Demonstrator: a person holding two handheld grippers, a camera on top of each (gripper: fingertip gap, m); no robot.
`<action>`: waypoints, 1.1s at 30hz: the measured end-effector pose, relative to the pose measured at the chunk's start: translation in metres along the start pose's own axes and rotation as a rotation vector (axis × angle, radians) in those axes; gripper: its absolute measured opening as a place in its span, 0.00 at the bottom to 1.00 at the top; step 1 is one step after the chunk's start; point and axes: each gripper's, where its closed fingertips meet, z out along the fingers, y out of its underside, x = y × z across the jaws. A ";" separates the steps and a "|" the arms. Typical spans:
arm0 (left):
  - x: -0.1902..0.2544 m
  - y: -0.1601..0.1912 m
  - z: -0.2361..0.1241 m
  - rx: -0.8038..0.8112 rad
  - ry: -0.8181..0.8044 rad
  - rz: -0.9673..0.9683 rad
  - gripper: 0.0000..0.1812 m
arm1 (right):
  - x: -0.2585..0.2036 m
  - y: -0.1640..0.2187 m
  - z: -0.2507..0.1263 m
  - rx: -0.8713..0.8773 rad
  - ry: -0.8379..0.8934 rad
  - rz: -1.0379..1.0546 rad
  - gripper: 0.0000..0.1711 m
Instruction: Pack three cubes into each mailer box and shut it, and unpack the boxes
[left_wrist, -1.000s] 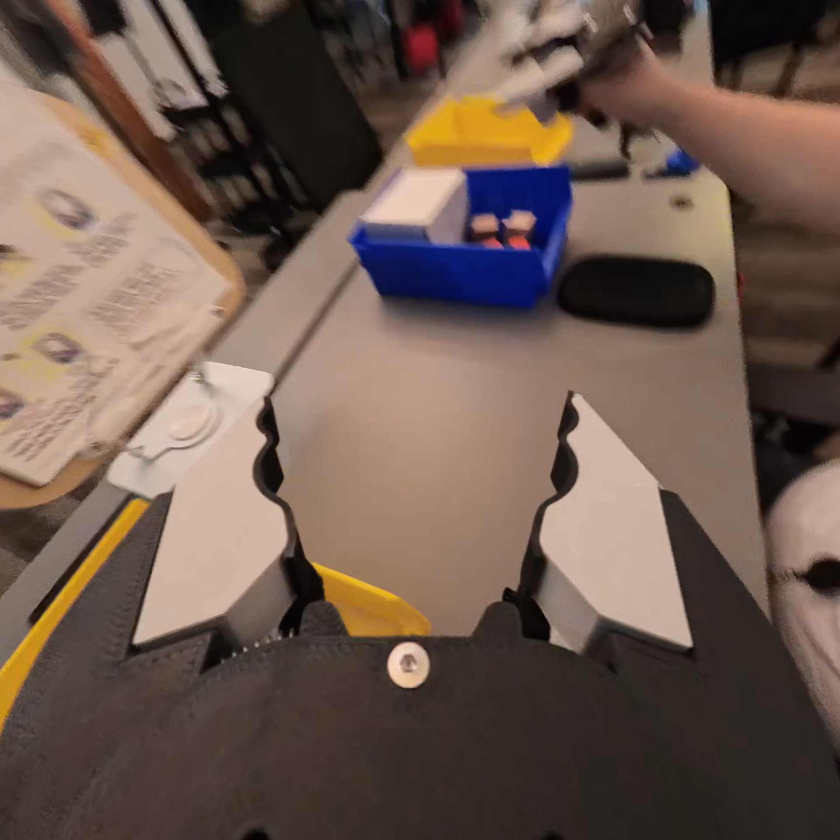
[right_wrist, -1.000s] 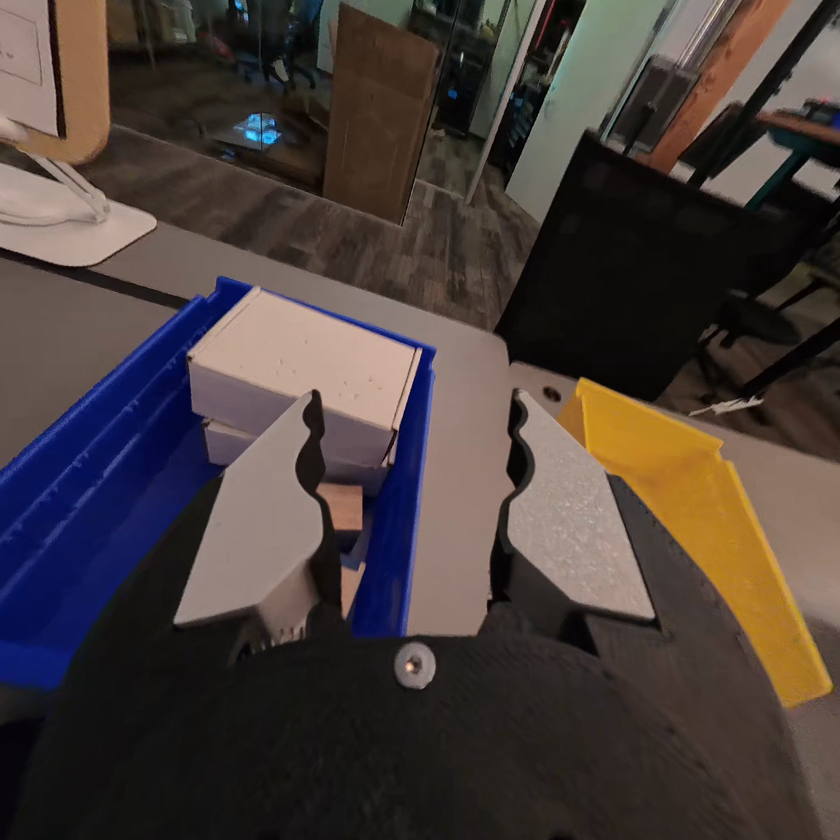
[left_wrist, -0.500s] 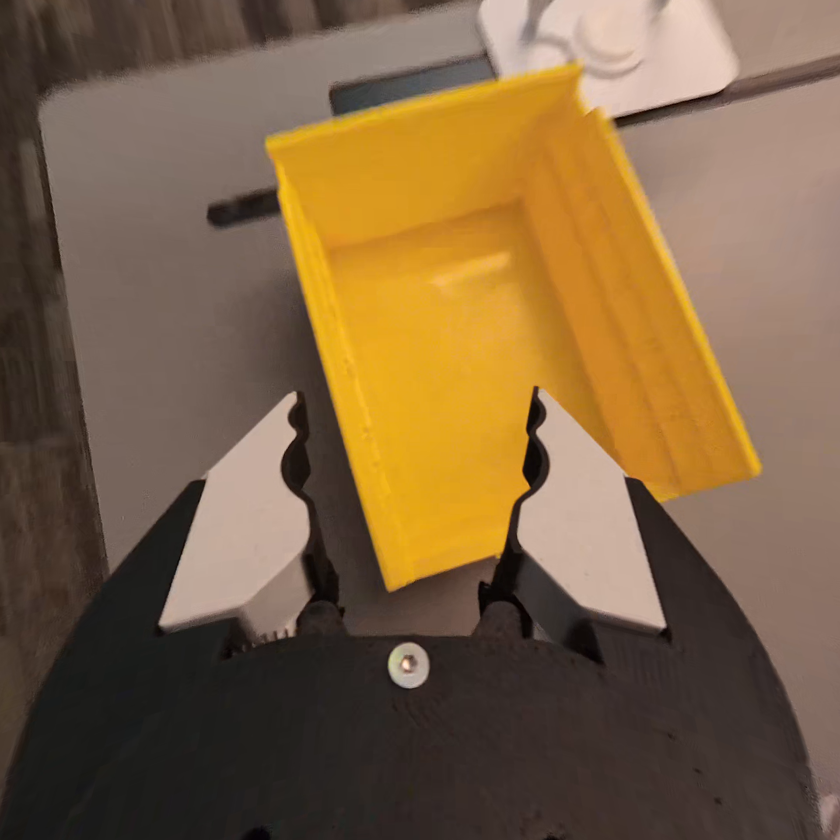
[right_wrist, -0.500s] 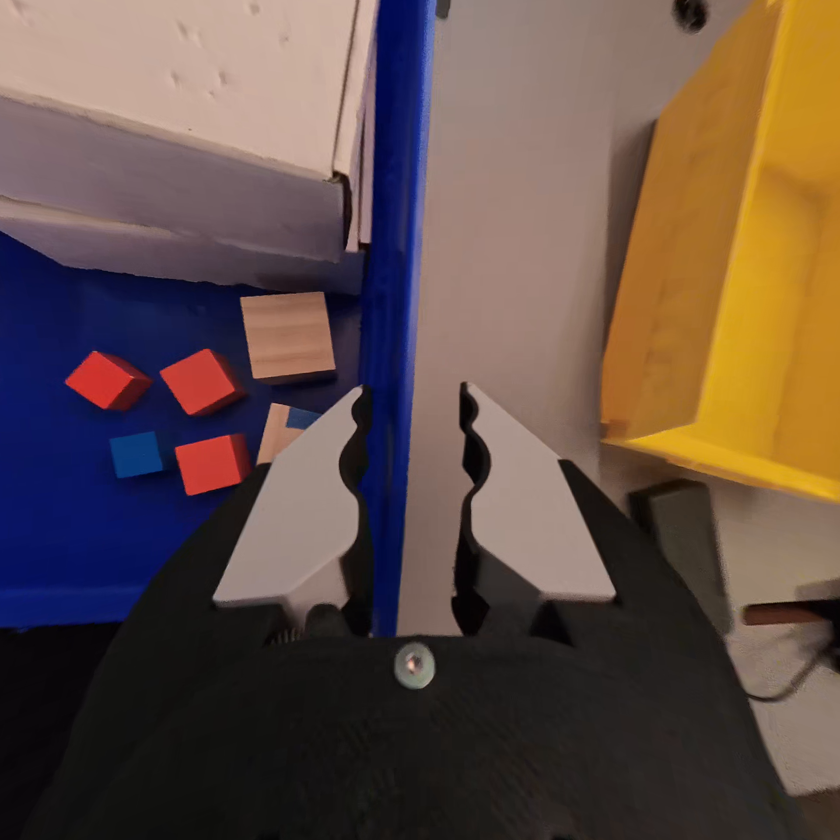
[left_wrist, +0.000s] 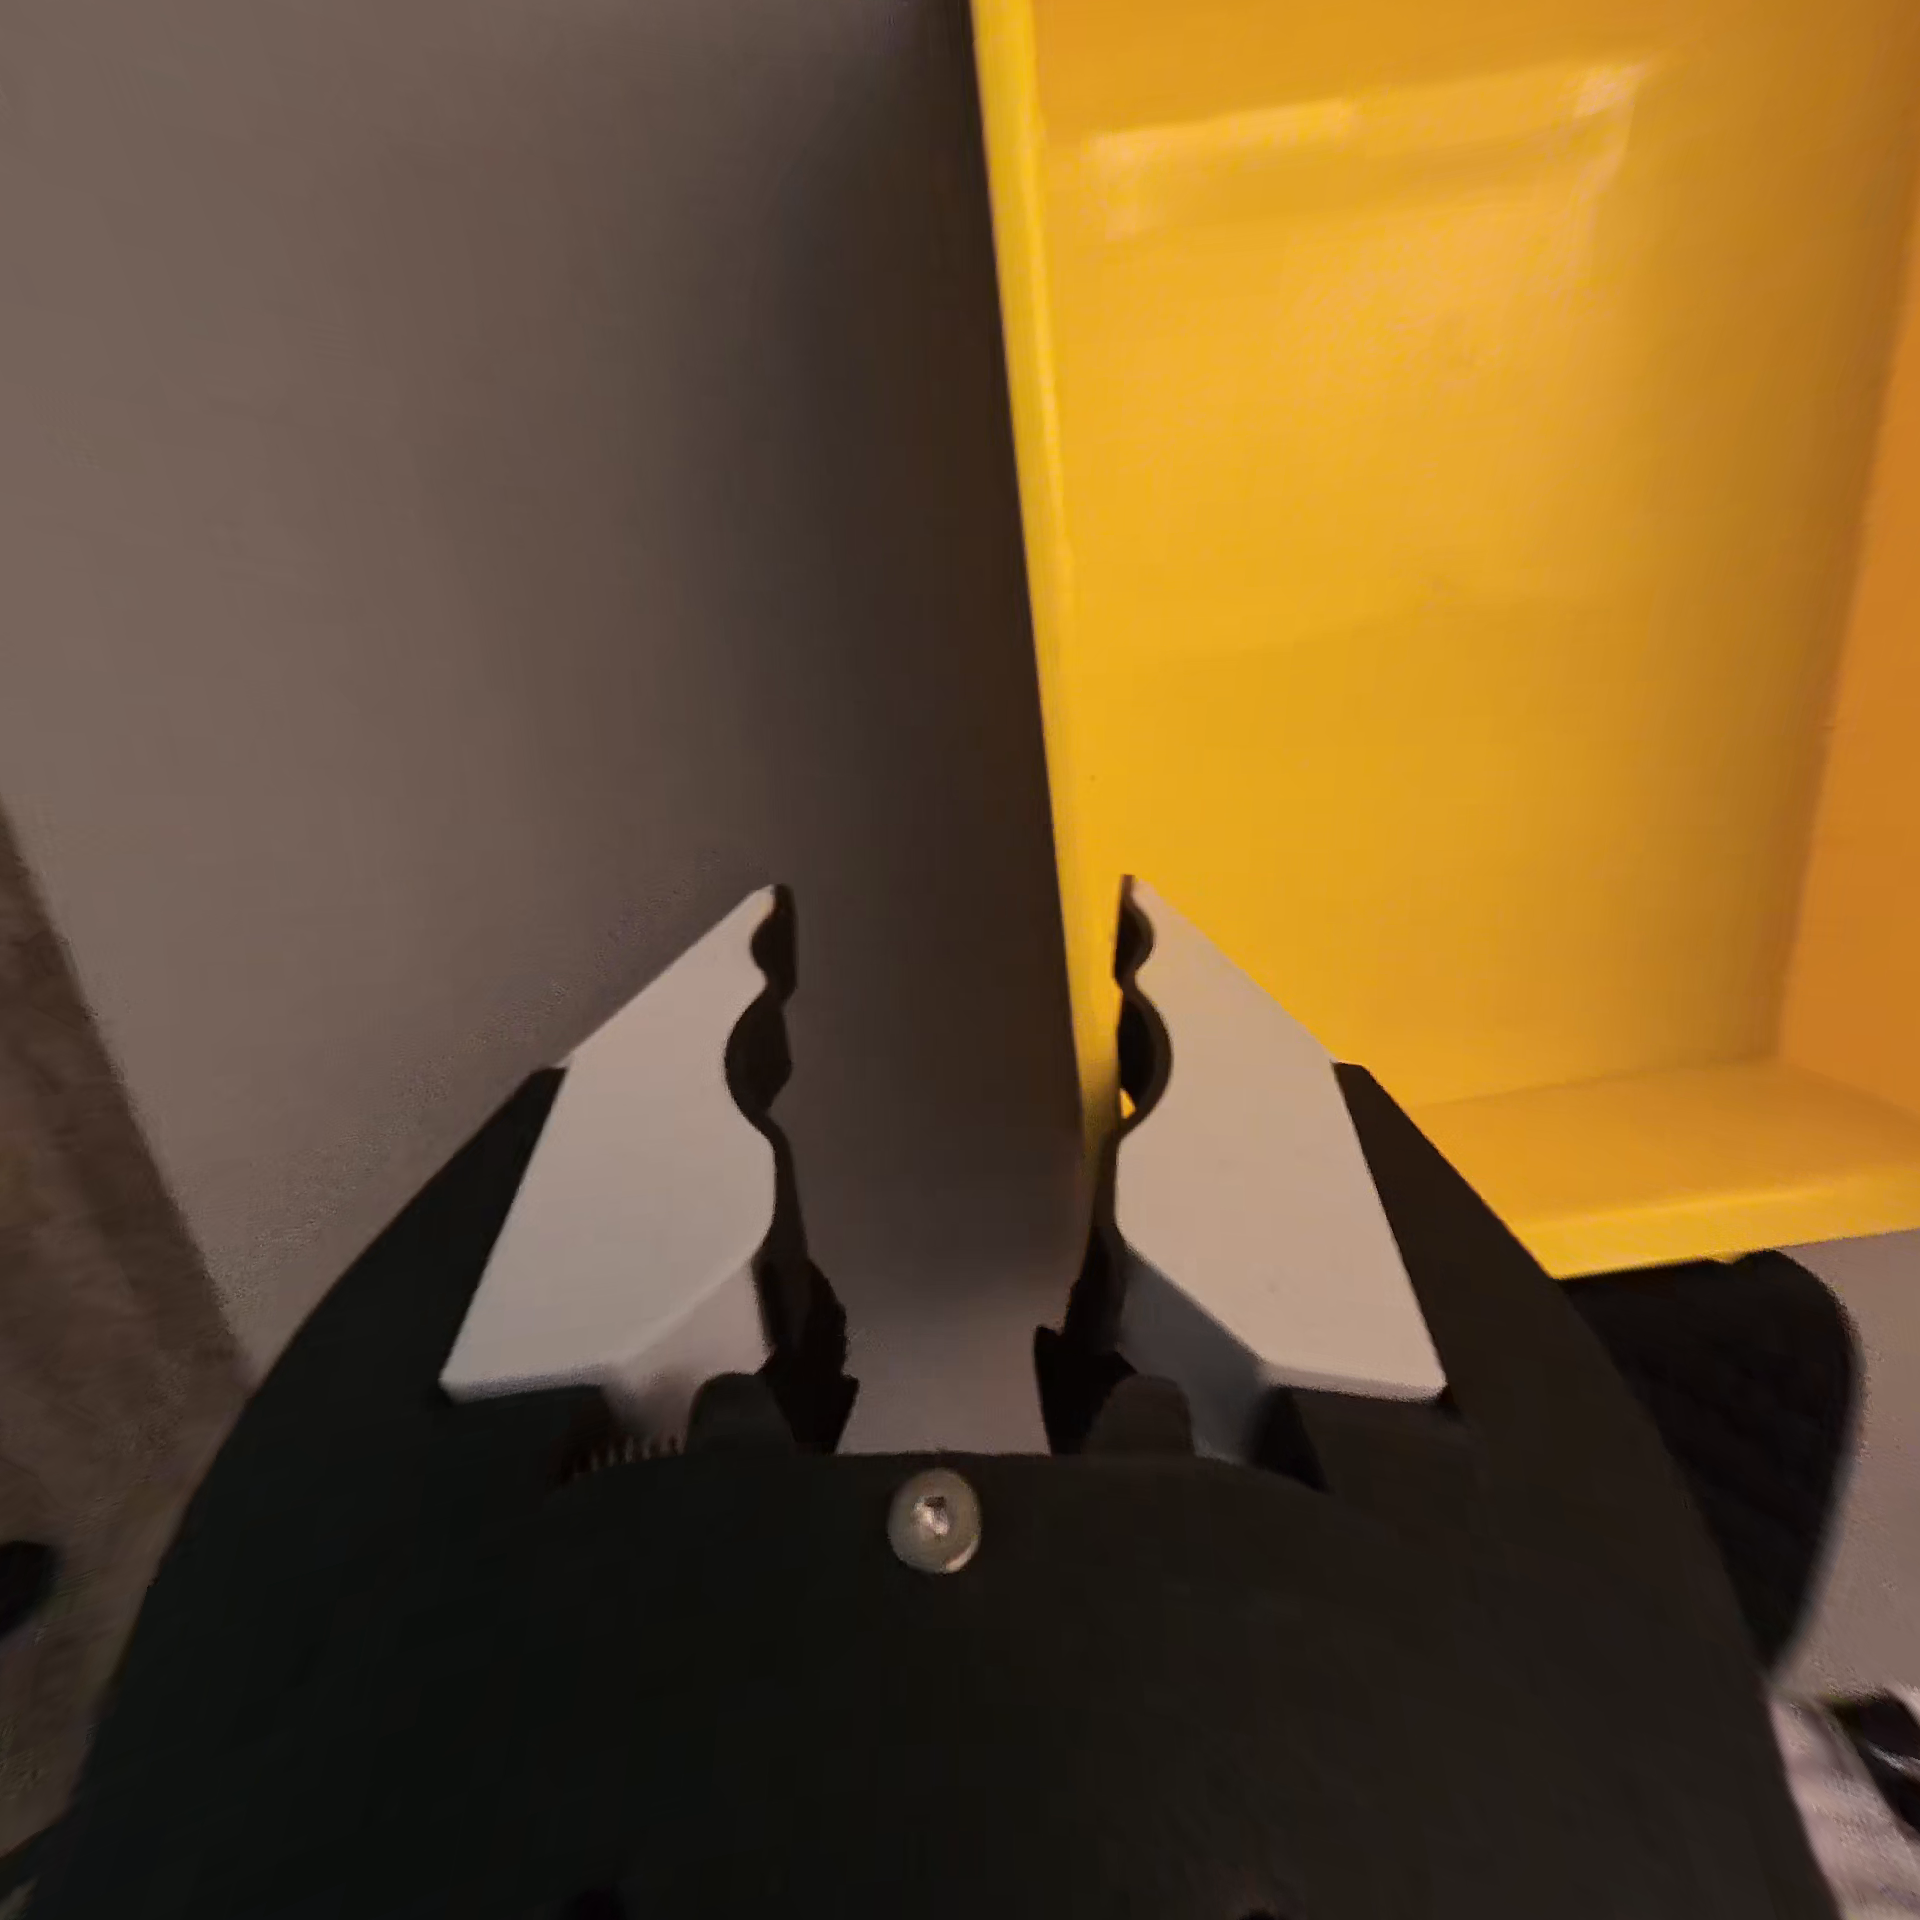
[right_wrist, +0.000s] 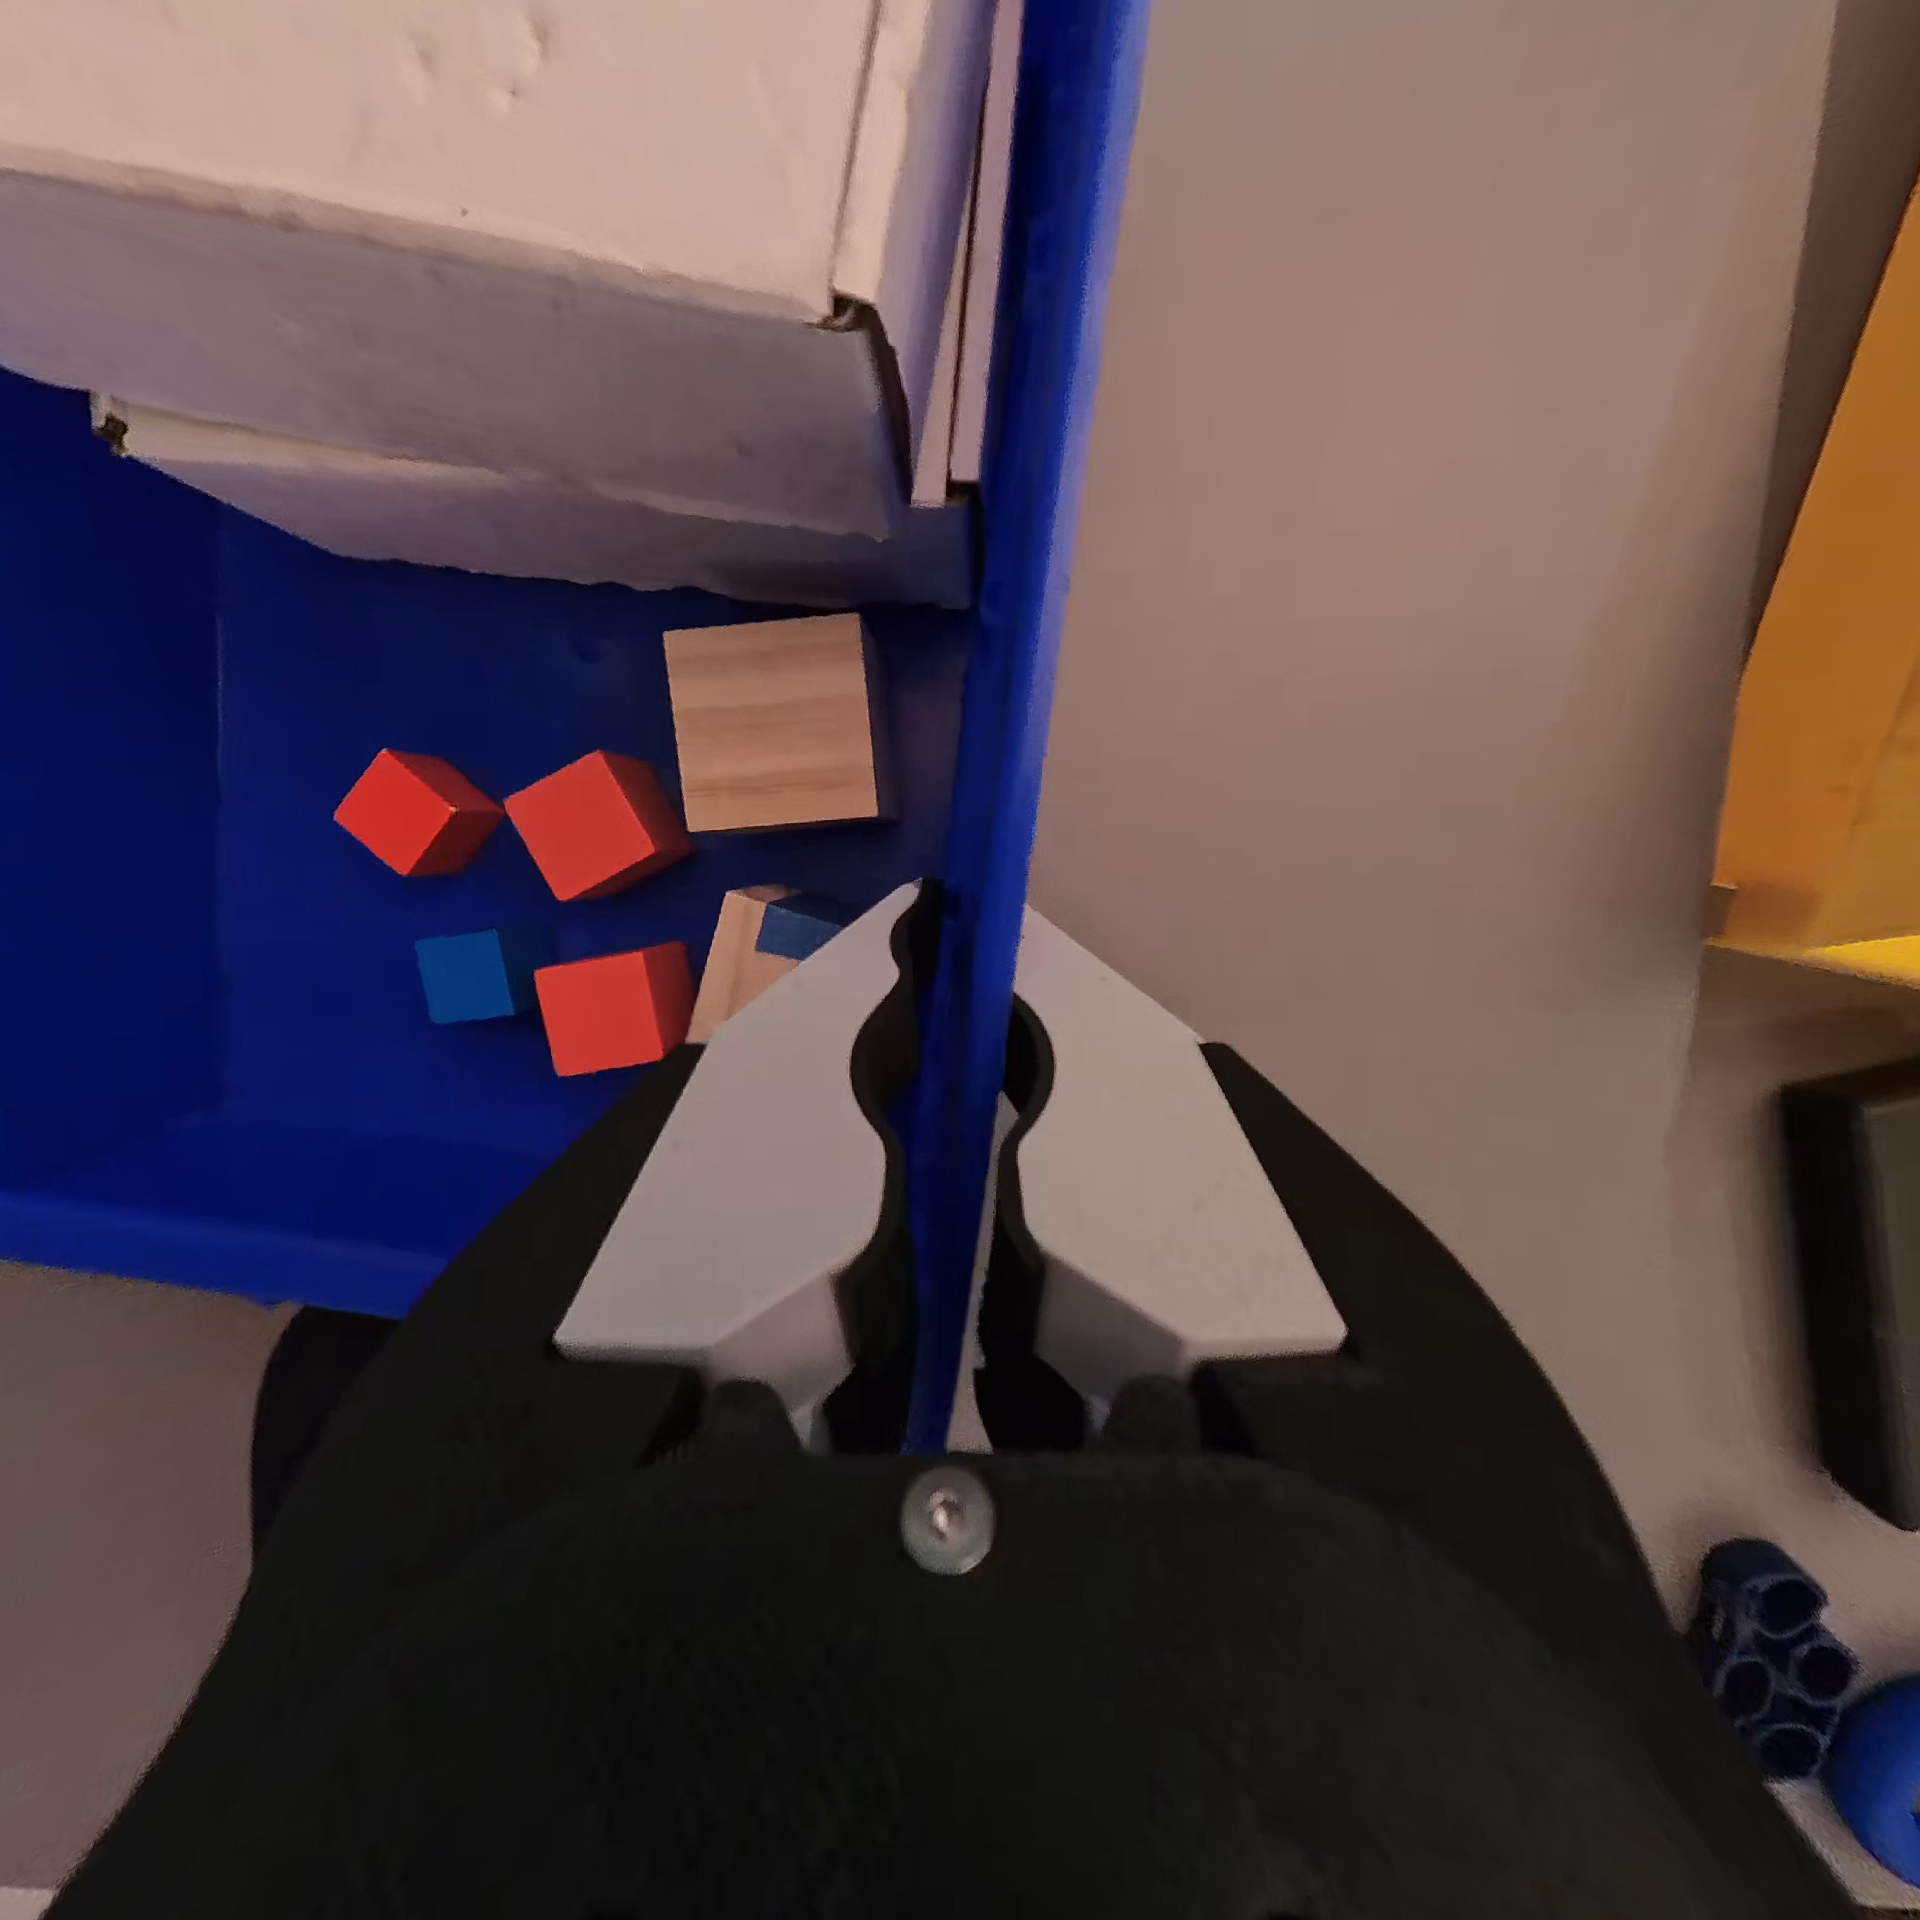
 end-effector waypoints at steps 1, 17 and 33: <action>0.005 0.002 0.003 -0.018 0.054 -0.030 0.30 | -0.004 0.001 0.000 0.003 -0.001 0.006 0.03; 0.086 0.011 0.011 -0.168 0.033 0.194 0.08 | -0.099 0.018 -0.004 0.021 0.014 -0.060 0.04; 0.206 -0.002 0.014 -0.038 -0.082 0.482 0.39 | -0.177 0.005 0.001 0.048 -0.021 -0.145 0.14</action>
